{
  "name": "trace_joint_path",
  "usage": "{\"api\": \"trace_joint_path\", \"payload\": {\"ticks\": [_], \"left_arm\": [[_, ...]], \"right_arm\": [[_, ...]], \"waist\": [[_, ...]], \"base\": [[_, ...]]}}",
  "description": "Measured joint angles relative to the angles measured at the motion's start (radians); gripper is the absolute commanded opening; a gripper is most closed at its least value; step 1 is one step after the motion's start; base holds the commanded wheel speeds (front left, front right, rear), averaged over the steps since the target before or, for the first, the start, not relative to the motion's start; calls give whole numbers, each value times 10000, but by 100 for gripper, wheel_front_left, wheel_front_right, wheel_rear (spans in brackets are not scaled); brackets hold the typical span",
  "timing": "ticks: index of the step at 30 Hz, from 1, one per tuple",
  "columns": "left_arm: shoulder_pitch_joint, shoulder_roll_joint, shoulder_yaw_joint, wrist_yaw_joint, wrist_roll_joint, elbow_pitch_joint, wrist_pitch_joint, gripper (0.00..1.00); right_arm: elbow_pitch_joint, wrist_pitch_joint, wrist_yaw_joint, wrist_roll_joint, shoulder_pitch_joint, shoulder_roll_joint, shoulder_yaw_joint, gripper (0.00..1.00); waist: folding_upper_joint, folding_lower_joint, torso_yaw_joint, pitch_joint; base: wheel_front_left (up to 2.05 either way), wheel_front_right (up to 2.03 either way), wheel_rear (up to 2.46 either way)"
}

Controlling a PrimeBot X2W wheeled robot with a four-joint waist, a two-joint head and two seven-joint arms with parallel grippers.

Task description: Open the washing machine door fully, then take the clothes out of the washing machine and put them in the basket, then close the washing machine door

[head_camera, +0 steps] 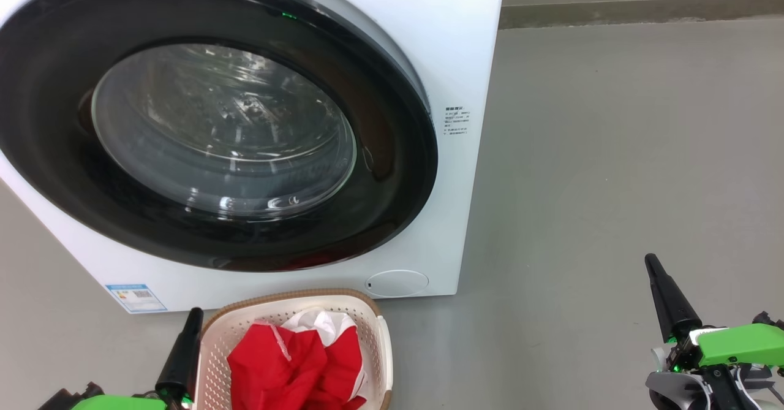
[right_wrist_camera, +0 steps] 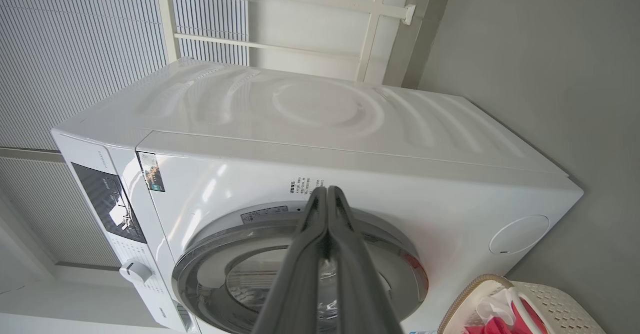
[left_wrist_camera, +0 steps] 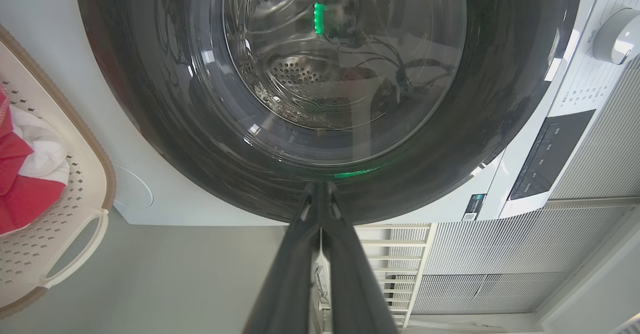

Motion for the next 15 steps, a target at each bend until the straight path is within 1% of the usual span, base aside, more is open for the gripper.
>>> {"api": "trace_joint_path", "payload": {"ticks": [15], "left_arm": [[-1, 0, 0, 0, 0, 0, 2, 0]], "right_arm": [[0, 2, 0, 0, 0, 12, -10, 0]], "waist": [[0, 0, 0, 0]], "base": [[0, 0, 0]]}}
